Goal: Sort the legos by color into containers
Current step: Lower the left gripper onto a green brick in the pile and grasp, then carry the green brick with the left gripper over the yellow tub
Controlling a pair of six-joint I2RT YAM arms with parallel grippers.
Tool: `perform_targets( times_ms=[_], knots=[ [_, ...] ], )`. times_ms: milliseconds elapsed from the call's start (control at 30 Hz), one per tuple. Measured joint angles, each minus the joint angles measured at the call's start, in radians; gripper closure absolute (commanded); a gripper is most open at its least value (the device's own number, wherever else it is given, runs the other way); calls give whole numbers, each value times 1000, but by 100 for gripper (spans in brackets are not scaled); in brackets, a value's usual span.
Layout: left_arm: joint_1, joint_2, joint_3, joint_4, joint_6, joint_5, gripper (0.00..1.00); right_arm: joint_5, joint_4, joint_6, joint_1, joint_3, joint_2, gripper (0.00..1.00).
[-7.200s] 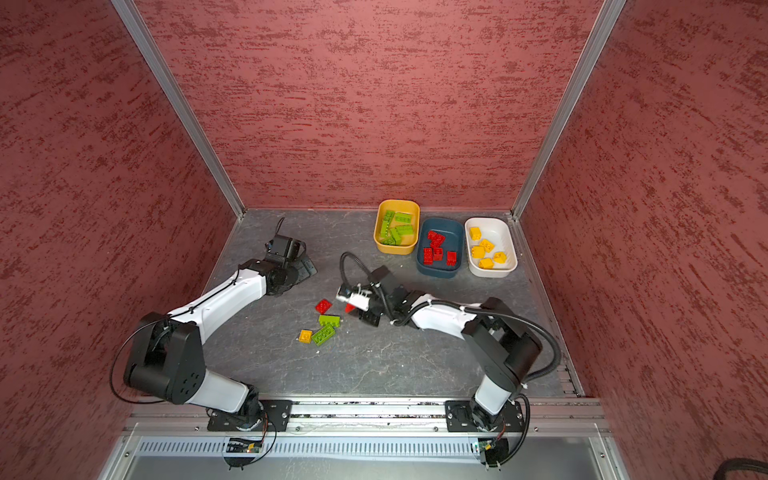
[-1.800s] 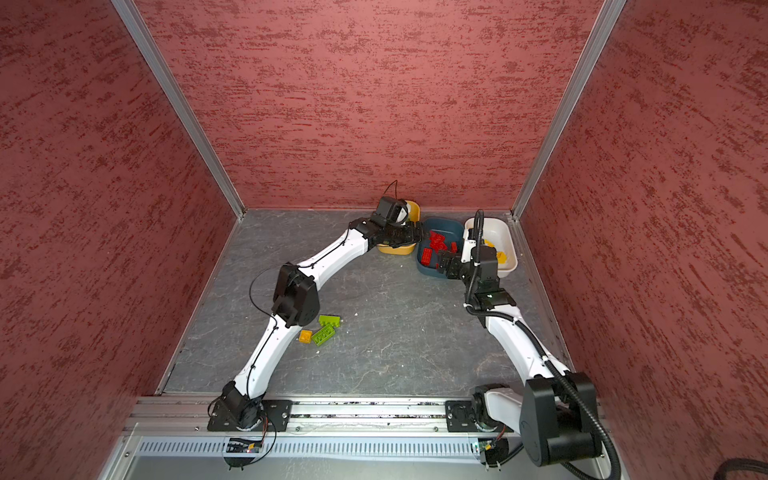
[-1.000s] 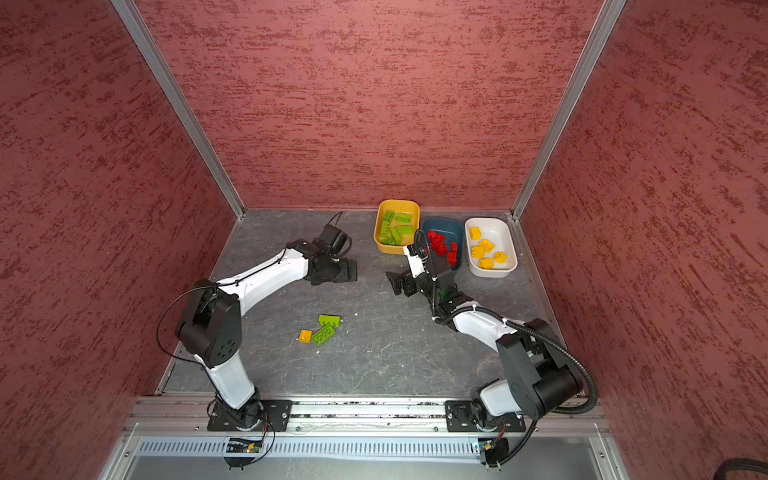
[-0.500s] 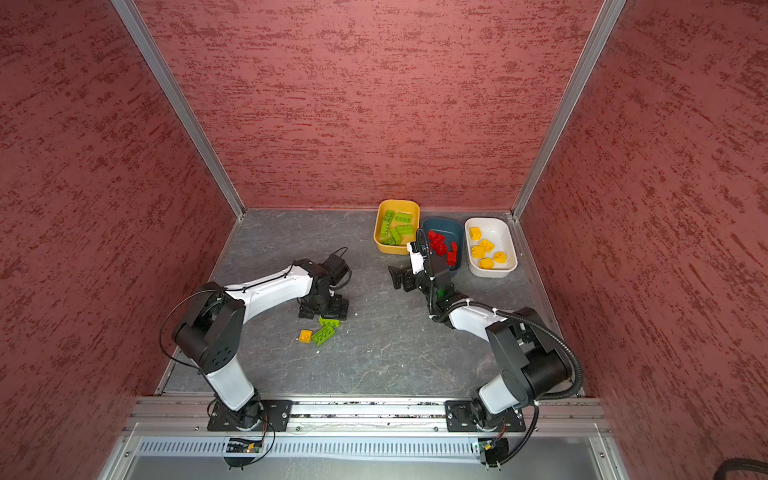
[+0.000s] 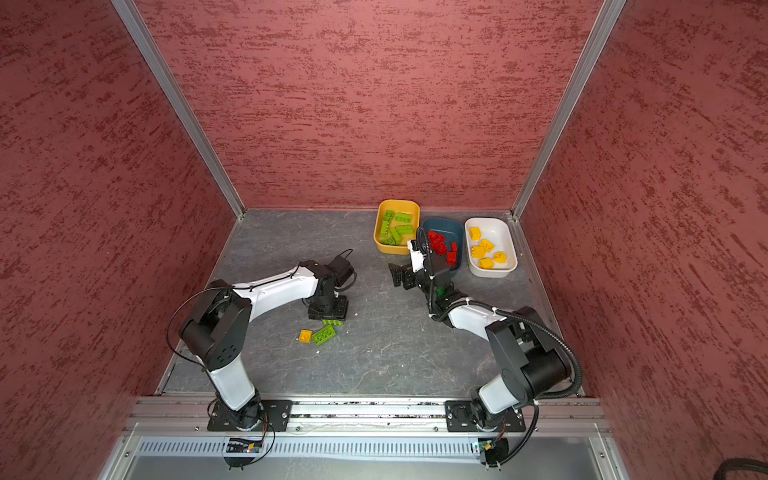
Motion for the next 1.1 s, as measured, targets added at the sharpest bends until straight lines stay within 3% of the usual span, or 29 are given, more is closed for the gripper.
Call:
perform_targets(
  times_ms=[433, 800, 1100],
  knots=[
    [-7, 74, 292, 77, 7, 39, 41, 65, -32, -26, 0, -50, -139, 1],
    [5, 422, 888, 202, 20, 108, 41, 102, -63, -37, 0, -97, -208, 1],
    [54, 653, 1191, 242, 5, 136, 38, 133, -86, -48, 0, -137, -278, 1]
  ],
)
